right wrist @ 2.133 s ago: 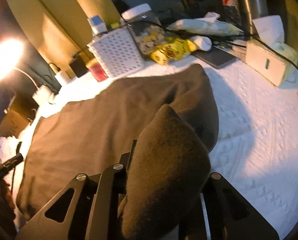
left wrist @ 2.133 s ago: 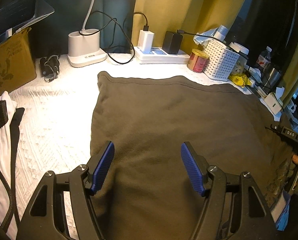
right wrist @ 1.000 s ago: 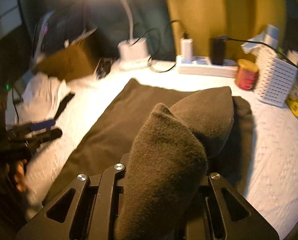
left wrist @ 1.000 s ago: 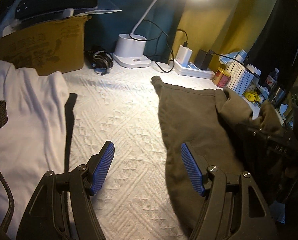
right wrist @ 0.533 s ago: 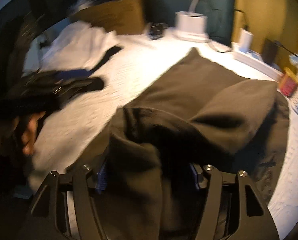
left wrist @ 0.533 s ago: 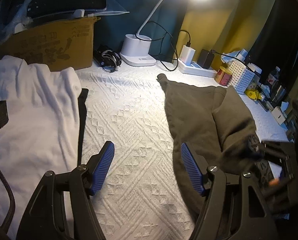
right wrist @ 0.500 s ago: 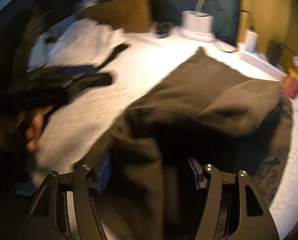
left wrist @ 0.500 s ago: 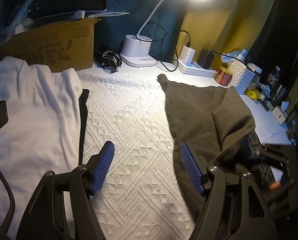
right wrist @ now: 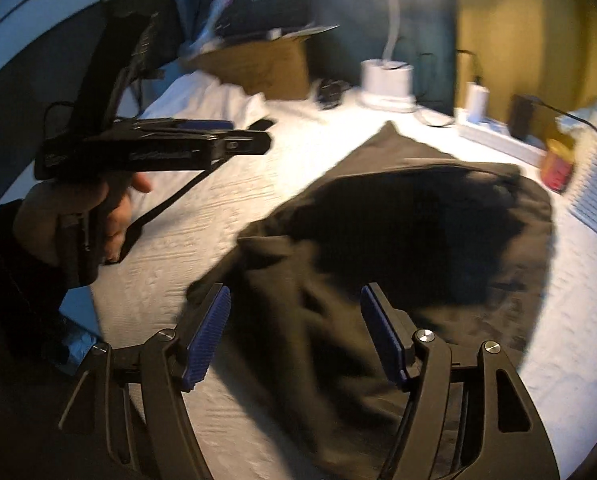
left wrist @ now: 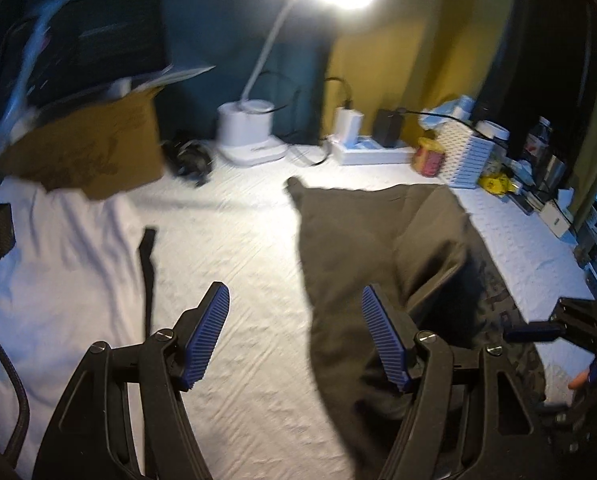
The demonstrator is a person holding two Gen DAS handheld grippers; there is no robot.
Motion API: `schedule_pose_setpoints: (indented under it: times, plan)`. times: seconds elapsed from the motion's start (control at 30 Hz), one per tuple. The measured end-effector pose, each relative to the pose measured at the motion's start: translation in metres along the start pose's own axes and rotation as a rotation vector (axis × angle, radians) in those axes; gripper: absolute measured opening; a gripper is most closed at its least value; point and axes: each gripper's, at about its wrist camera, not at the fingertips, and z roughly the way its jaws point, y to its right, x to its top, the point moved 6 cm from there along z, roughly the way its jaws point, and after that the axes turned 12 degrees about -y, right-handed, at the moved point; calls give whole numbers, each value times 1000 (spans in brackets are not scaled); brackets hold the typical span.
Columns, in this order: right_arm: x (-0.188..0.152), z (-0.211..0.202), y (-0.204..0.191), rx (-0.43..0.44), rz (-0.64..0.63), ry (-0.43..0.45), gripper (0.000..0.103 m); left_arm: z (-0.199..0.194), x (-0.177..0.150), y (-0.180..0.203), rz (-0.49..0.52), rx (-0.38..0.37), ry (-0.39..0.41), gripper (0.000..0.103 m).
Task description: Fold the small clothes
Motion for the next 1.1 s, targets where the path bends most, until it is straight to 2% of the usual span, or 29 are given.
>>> schedule_pose_setpoints:
  times: [0.23,0.47,0.57,0.63,0.7,0.77,0.8,0.83,0.87,1.0,1.1]
  plan:
    - [-10,-17,68,-76,125,52,71,11,30,60,165,-30,-24,69]
    - [-23,-22,130,-129,239,70,71,38,48,130,433,-27,-76,69]
    - [-26,-23,153,-145,282,72,71,58,50,149,559,22,-93,69]
    - [-25,-22,164,-157,300,70,71,73,51,155,600,7,-121,69]
    - [-22,-20,172,-162,309,66,71,87,55,155,612,6,-154,66]
    - [-17,-17,180,-164,312,64,71,96,60,150,611,-9,-165,44]
    - [-14,-16,183,-165,314,63,71,100,62,148,599,-22,-174,36]
    - [-11,-13,187,-165,318,62,71,102,65,143,582,-36,-178,14]
    - [-7,-10,192,-160,323,63,71,103,70,134,546,-52,-172,2]
    - [5,5,210,-150,352,60,71,93,81,92,384,-80,-111,2]
    - [17,15,224,-138,372,65,71,93,78,54,267,-87,-107,2]
